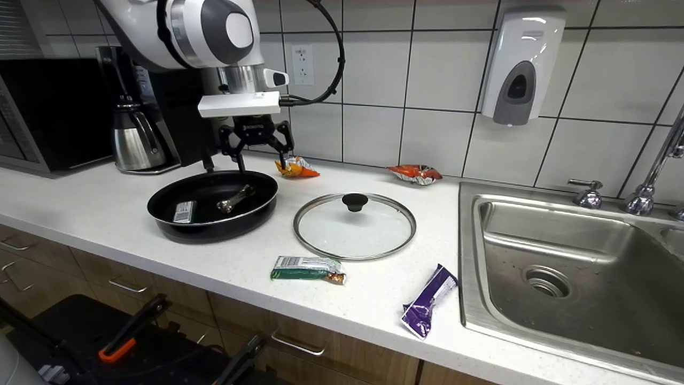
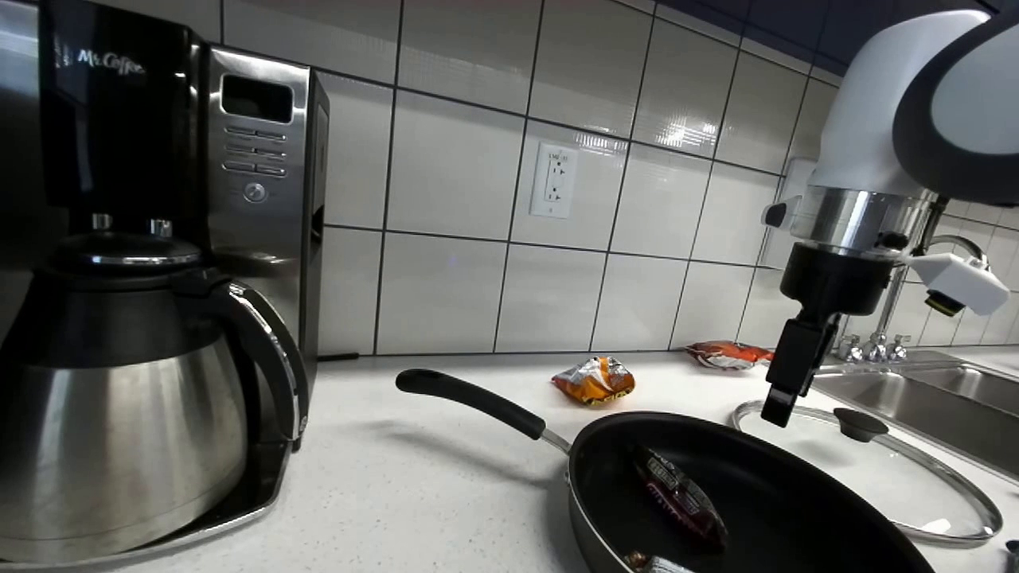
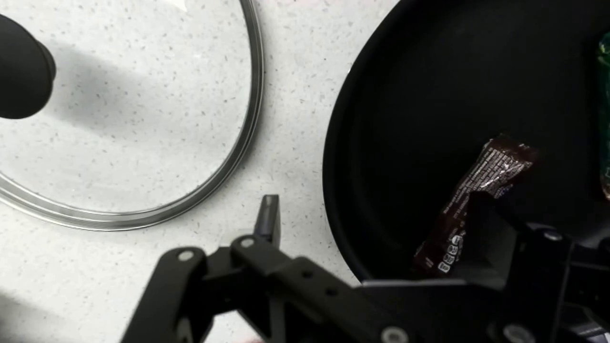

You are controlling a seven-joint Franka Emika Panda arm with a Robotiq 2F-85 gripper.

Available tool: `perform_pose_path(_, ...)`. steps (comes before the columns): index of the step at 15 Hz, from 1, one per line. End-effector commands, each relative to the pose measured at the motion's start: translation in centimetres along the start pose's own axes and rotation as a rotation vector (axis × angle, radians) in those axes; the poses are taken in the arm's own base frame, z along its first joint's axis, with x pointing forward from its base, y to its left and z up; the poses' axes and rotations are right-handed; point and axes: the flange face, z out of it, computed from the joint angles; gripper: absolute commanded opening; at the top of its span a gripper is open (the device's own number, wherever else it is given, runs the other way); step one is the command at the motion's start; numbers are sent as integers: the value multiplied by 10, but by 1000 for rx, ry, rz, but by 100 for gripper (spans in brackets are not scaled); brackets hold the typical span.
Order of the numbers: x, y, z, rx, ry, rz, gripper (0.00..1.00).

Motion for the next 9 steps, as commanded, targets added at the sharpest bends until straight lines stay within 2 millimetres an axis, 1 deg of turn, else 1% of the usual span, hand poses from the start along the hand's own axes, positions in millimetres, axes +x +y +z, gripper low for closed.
perform_pose_path(1,0,0,-1,0,-1,0,100)
perform_pose_path(6,0,0,0,0,-1,0,100)
perform_pose_path(8,-10,1,-5,13,2,93,100)
perform_pose_path(9,-17,4,-5,-5,0,177,100)
